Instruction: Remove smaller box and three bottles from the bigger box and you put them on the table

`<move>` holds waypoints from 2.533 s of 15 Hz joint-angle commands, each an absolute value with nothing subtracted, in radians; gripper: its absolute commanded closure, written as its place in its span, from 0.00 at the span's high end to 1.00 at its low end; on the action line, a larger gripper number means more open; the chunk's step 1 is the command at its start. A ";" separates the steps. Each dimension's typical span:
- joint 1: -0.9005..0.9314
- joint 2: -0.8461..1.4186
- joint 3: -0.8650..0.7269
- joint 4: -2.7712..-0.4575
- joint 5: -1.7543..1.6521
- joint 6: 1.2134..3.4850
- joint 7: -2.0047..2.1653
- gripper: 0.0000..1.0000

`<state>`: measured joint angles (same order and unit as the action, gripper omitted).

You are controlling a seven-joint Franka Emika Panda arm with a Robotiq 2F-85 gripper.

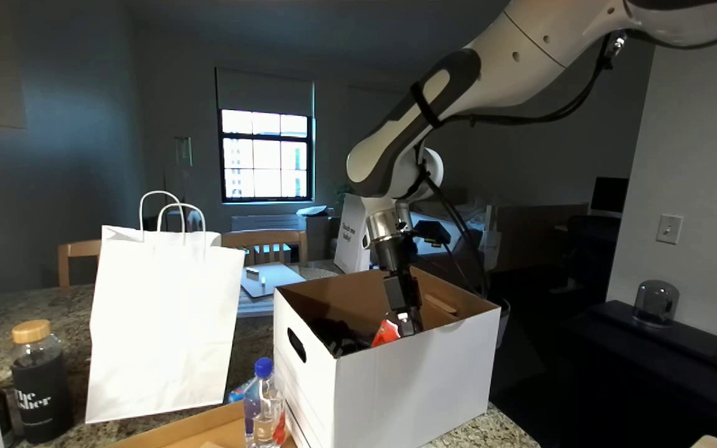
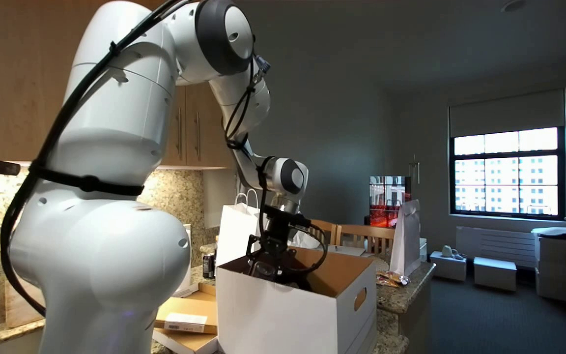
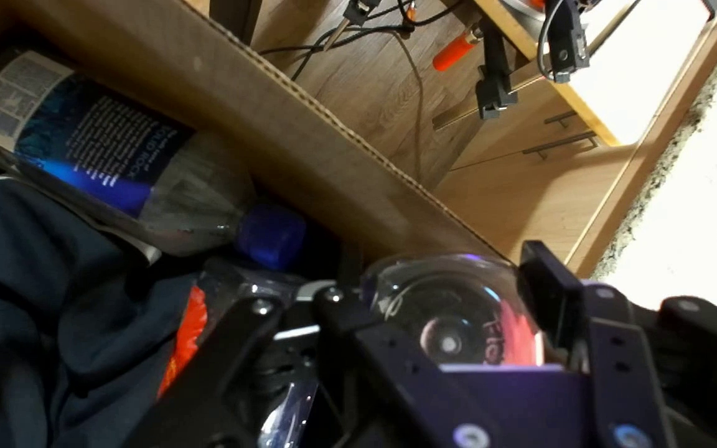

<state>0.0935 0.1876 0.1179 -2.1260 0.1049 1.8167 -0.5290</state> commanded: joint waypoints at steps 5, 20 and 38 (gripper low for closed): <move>0.079 0.183 0.123 -2.125 0.074 1.798 -0.561 0.36; 0.064 0.008 0.087 -2.190 0.093 1.938 -0.543 0.36; 0.141 -0.223 0.042 -2.240 0.385 2.022 -0.633 0.36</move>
<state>0.1104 -0.2115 0.0242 -2.1979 0.3476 1.9757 -0.6290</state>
